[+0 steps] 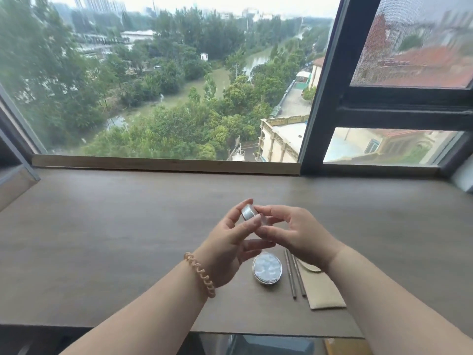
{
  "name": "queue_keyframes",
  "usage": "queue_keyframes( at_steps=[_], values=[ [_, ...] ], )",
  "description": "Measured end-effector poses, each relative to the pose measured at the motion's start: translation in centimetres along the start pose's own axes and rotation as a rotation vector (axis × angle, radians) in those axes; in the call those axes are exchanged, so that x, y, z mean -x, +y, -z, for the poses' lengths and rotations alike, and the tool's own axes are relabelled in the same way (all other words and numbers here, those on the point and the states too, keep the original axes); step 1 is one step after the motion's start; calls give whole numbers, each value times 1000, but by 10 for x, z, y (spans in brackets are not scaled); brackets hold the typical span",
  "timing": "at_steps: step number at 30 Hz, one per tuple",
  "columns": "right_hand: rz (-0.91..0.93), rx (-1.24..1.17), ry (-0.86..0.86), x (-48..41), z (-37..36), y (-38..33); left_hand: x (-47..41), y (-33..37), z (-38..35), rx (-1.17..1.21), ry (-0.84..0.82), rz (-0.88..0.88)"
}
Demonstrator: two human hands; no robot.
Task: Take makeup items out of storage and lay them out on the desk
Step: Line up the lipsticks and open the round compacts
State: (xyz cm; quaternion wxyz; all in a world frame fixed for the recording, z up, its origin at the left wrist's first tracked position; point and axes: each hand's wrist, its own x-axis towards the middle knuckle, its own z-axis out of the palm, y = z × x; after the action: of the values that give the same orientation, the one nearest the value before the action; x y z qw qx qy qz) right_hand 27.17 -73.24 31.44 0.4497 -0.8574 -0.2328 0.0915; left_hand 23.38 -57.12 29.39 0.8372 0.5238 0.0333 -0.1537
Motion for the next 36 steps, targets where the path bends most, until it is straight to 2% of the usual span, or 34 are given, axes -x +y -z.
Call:
queue_keyframes(
  at_steps=[4,10,16,19,24,26,31,36],
  values=[
    [145,286,151,10,18,-12,-3,4,-17,-15,67,-52],
    [169,323,89,23,22,-36,2,13,-32,-14,25,-81],
    [167,471,21,20,27,-48,5,13,-35,0,-11,-101],
    [192,536,42,17,26,-45,4,12,-35,-5,-12,-122],
    [351,707,156,10,17,-34,3,9,-35,47,5,-137],
    [346,746,147,7,13,-33,3,7,-33,68,22,-141],
    [293,742,107,4,11,-35,5,4,-33,105,27,-158],
    [301,540,240,9,16,-26,7,4,-28,141,48,-103]
  ],
)
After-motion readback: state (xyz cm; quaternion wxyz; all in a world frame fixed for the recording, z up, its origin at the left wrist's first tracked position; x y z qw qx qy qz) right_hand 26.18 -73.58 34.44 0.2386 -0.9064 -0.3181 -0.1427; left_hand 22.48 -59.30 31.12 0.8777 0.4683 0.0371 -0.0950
